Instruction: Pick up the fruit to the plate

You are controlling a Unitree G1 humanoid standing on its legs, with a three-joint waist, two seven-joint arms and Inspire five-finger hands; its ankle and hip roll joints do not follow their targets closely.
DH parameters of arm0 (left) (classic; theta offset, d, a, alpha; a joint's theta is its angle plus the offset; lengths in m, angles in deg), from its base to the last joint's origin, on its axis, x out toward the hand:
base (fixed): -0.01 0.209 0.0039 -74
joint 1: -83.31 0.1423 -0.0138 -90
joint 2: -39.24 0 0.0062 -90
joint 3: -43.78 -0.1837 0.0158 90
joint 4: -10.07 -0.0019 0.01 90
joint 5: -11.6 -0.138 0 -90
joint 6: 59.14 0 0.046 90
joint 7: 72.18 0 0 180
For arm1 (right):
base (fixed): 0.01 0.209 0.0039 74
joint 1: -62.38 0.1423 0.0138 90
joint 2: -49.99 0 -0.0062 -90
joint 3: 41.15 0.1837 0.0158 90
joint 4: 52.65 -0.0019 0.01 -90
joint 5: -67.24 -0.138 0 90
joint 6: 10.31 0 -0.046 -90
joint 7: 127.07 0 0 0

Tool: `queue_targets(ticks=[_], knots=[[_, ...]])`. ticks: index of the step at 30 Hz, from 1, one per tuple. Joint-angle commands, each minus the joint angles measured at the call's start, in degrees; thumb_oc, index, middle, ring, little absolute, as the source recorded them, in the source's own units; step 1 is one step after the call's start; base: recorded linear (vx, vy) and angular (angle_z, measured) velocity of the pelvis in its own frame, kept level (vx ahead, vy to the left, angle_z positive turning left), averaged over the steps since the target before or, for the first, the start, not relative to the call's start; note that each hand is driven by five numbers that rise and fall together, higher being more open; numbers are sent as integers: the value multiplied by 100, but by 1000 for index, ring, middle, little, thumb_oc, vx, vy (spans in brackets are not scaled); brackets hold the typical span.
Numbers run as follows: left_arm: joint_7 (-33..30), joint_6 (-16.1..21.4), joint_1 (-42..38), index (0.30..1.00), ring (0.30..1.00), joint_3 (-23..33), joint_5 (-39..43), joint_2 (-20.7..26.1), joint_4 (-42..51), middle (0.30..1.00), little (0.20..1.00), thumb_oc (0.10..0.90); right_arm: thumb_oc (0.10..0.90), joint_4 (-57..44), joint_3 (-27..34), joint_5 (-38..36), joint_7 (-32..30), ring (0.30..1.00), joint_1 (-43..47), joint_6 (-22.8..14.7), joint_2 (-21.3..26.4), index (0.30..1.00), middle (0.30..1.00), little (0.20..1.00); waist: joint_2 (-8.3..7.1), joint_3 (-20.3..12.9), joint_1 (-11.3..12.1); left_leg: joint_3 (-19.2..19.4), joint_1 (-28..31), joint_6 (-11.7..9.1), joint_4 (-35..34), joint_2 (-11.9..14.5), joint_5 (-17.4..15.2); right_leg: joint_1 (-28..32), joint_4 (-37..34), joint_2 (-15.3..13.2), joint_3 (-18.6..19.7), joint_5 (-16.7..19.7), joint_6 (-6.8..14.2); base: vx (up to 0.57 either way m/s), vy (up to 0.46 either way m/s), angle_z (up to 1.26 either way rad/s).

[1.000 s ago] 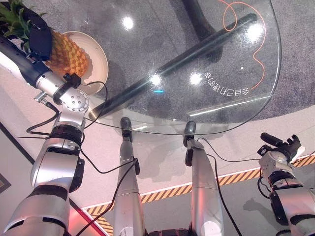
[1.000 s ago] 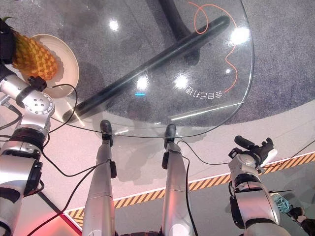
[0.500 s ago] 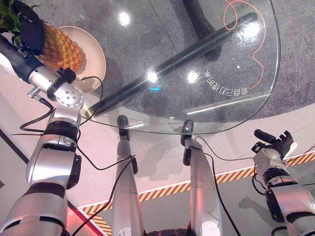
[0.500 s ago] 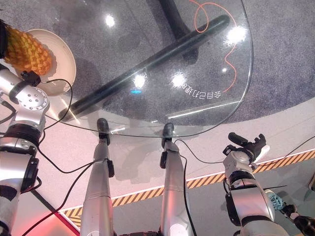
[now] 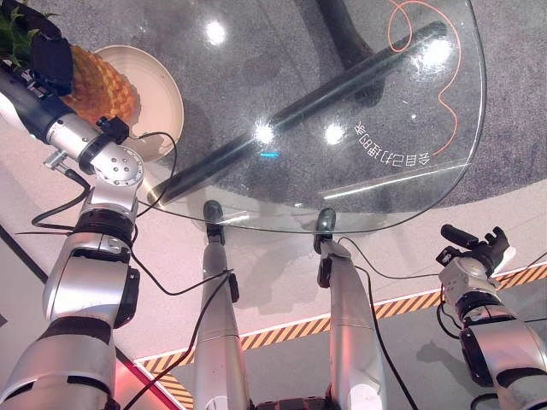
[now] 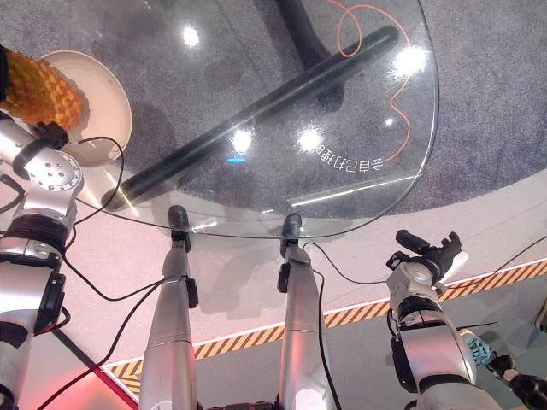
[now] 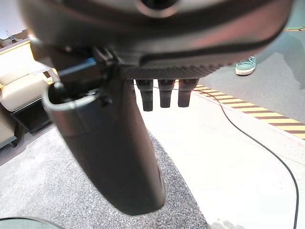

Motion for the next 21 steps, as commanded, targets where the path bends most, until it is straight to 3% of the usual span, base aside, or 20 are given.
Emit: queue_targets(ticks=[1,7,21], knots=[[-130,462,-572,636,636,74,30,596,5,636,593,493,800,338,-56,-164,-184,900,-207,-256,143,900,900,900,-268,-129,109,234,-26,306,1023,-281,-1154,567,-1149,656,-158,503,-267,0,0,0],[-103,564,-538,604,604,96,107,557,2,604,554,454,800,380,-61,-152,-168,900,-178,-285,156,900,900,900,-251,-129,112,226,-35,304,1011,-289,-1152,561,-1169,650,-154,497,-266,0,0,0],[98,828,-283,608,608,232,289,405,206,608,560,460,800,344,-14,-152,-192,900,-210,-294,85,900,900,900,-271,-129,154,180,-4,313,982,-324,-1145,603,-1235,653,-147,556,-238,0,0,0]])
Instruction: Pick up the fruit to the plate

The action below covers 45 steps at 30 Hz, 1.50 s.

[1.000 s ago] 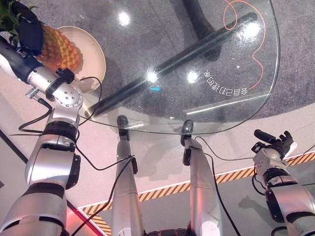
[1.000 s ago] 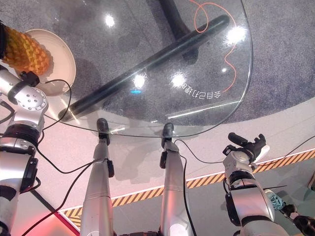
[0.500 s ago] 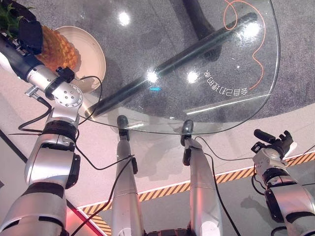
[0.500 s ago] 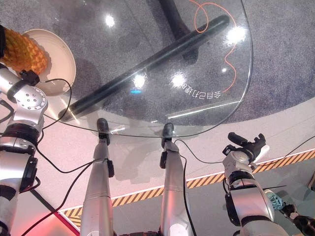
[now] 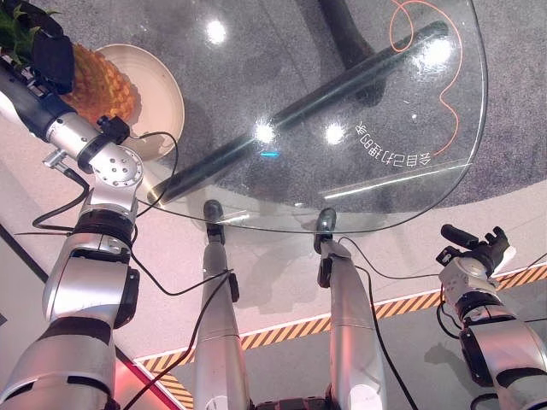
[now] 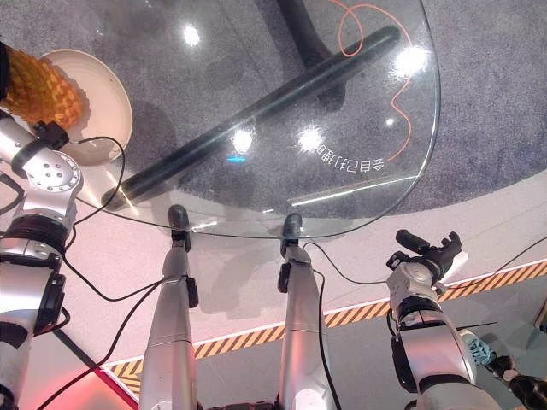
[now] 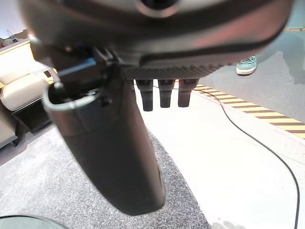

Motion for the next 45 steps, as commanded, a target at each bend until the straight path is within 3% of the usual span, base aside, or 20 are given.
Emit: queue_targets(ticks=[1,15,18,19,20,45], knots=[[-36,612,-292,606,606,236,177,390,234,606,557,457,800,335,-18,-164,-200,900,-218,-248,73,900,900,900,-270,-129,141,186,12,317,975,-330,-1145,618,-1250,651,-143,560,-238,0,0,0],[271,916,161,672,672,283,49,163,560,672,634,534,800,302,51,-186,-213,900,-302,-346,-1,900,900,900,-238,-129,216,140,77,351,941,-412,-1075,695,-1300,610,-131,660,-206,-8,-1,0],[338,952,273,773,773,286,-34,124,668,773,752,652,800,297,75,-189,-217,900,-304,-331,-21,900,900,900,-241,-129,261,129,103,353,942,-407,-1091,728,-1283,610,-157,646,-199,-3,-24,1],[343,961,299,869,869,282,-59,111,688,869,864,764,800,296,72,-191,-219,900,-303,-333,-25,900,900,900,-241,-129,267,128,103,353,941,-404,-1091,731,-1279,609,-164,643,-201,-1,-32,2],[335,947,318,900,900,269,-75,105,722,900,900,800,800,292,78,-191,-219,900,-316,-339,-29,900,900,900,-241,-129,271,130,115,353,942,-404,-1095,746,-1277,609,-166,636,-201,1,-23,3],[490,1075,1033,900,900,332,-136,-214,1215,900,900,800,800,236,230,-131,-313,900,-355,-318,13,900,900,900,-85,-129,443,155,231,365,998,-458,-1108,860,-1114,496,-311,524,-208,0,-2,0]])
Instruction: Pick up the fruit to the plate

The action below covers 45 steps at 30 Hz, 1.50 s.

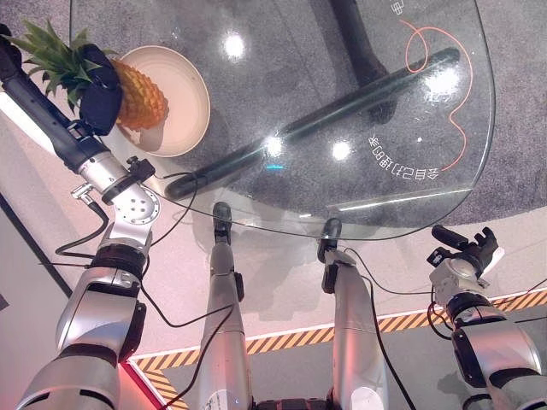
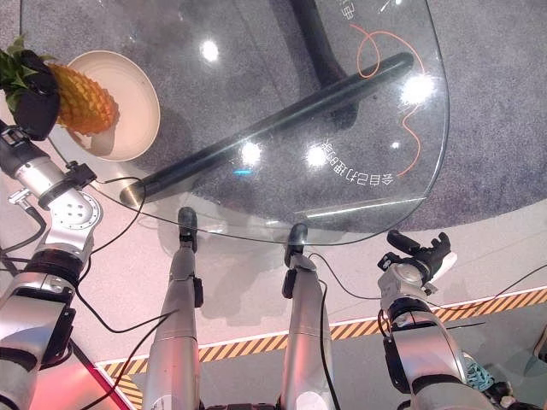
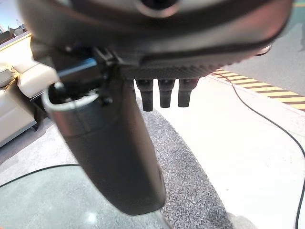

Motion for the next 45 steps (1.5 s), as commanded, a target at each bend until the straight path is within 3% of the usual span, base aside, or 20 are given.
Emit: queue_targets(ticks=[1,45], knots=[[-18,470,-214,900,900,332,-104,54,214,900,900,800,800,238,211,-128,-307,900,-342,-212,267,900,900,900,-90,-129,26,278,31,358,994,-460,-1108,624,-1202,507,-200,623,-212,0,0,0],[857,436,1182,900,900,342,202,-460,933,900,900,800,800,145,480,-33,-179,900,-645,-226,270,900,900,900,142,-129,287,248,378,402,871,-558,-1109,949,-1173,327,-374,587,-159,0,0,0]])
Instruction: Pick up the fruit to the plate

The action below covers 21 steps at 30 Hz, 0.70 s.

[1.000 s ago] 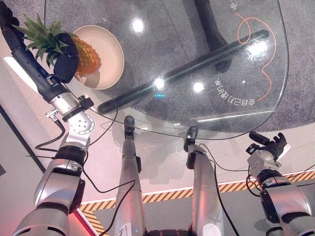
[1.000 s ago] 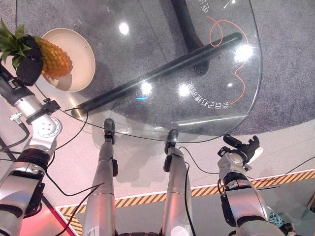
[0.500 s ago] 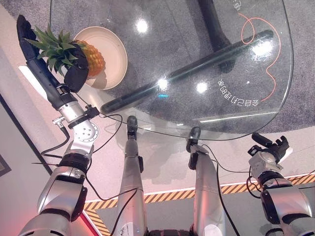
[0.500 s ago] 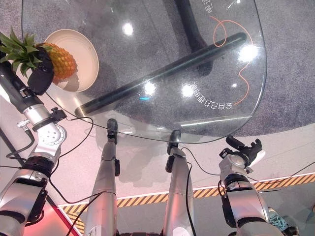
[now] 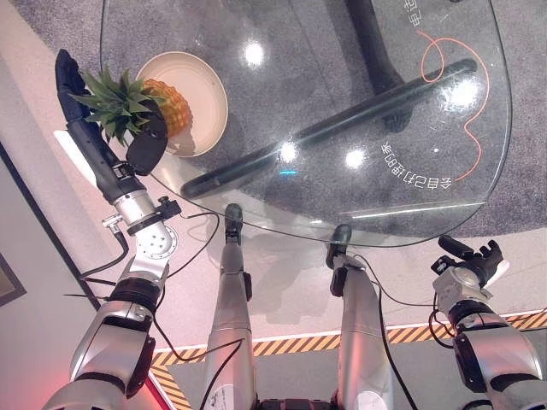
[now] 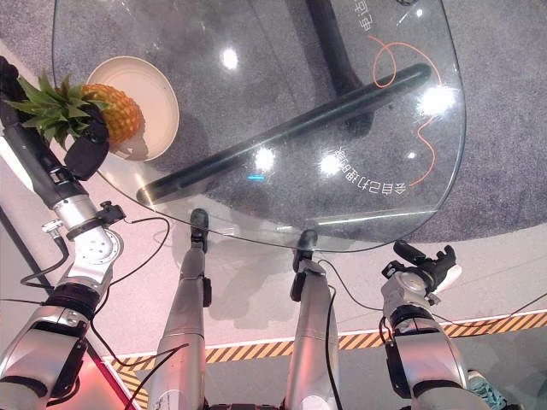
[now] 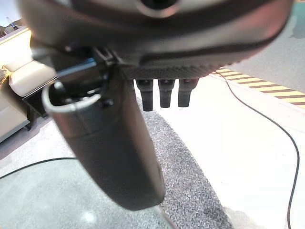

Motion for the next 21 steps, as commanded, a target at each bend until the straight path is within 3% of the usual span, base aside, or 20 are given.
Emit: queue_targets(ticks=[1,21], knots=[[17,265,-68,900,900,314,185,-21,201,900,900,800,800,59,195,-34,-154,900,-406,-188,275,900,900,900,-76,-114,0,282,211,401,882,-547,-1107,839,-1306,351,-338,716,-132,0,0,0],[464,260,127,900,900,328,287,-22,335,900,900,800,800,46,331,25,-103,900,-578,-89,242,900,900,900,-169,-114,77,353,1037,377,531,-529,-1027,1724,-1679,244,-413,816,-62,6,3,2]])
